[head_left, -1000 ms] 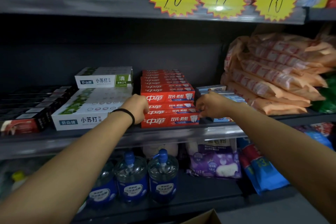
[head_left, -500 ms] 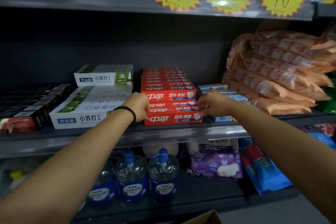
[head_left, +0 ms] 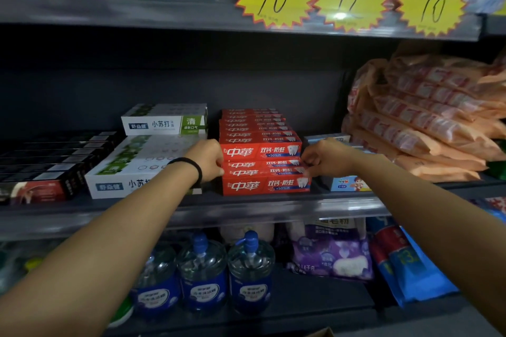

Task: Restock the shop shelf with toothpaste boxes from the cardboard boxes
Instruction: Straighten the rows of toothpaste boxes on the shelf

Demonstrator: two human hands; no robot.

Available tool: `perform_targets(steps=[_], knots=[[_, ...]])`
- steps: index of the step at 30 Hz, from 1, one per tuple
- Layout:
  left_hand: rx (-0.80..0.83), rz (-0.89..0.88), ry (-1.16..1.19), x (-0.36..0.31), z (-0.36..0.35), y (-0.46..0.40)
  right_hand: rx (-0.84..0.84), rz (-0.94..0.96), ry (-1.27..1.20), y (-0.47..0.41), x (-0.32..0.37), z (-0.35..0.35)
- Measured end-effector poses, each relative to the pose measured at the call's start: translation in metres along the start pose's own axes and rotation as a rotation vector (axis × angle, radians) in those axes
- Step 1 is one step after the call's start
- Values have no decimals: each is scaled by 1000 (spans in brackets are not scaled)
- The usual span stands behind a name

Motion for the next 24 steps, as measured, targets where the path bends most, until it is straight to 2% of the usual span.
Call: perform_targets(steps=[4, 8, 17, 21, 24], knots=[[-99, 82, -61, 12, 21, -3, -134, -30, 19, -8, -6, 21], [-149, 114, -26, 10, 26, -16, -189, -43, 72, -23, -13, 25], [-95, 41, -11, 3, 19, -39, -181, -19, 104, -38, -14, 26], [-131, 84, -60, 21, 38, -53, -216, -39, 144, -49, -15, 46], [-91, 109, -75, 32, 43, -72, -215, -85, 113, -66, -17, 56]])
Point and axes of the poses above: each hand's wrist, its own y-axis away from the middle knuckle, its own z-axis out of the back of the hand, x = y × z, the point moved 7 cm from there along -y, towards the middle knuckle, and after that the axes turned 11 degrees about -y, right-handed, at the moved point
